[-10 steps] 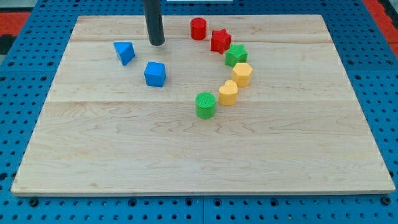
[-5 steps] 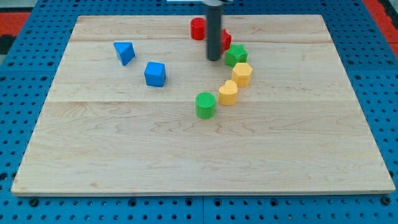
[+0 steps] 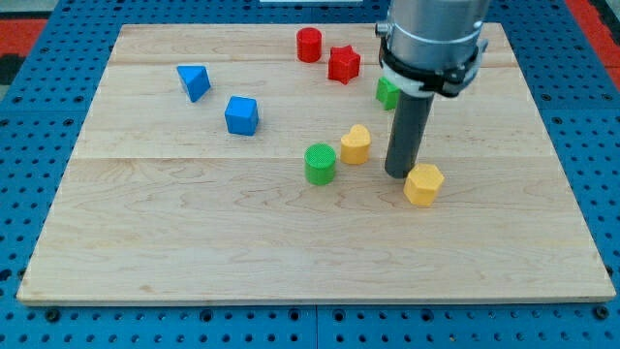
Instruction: Push the yellow hexagon into green circle and yellow heart
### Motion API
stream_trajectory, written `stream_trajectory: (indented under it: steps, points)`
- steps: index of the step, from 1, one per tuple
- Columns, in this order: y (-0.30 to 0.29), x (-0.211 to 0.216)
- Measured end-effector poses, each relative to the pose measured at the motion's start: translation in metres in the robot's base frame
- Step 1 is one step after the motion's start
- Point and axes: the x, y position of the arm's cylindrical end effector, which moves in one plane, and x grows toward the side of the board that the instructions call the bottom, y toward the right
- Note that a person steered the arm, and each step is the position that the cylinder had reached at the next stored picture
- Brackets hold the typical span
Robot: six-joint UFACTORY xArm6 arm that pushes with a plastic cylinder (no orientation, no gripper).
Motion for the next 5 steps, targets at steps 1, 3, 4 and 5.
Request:
stream_trajectory:
  steps: [1,3,4,5]
  points:
    - [0.006,-0.035]
    - [0.089,0.019]
    - [0.044,0.029]
    - [-0.045,0.012]
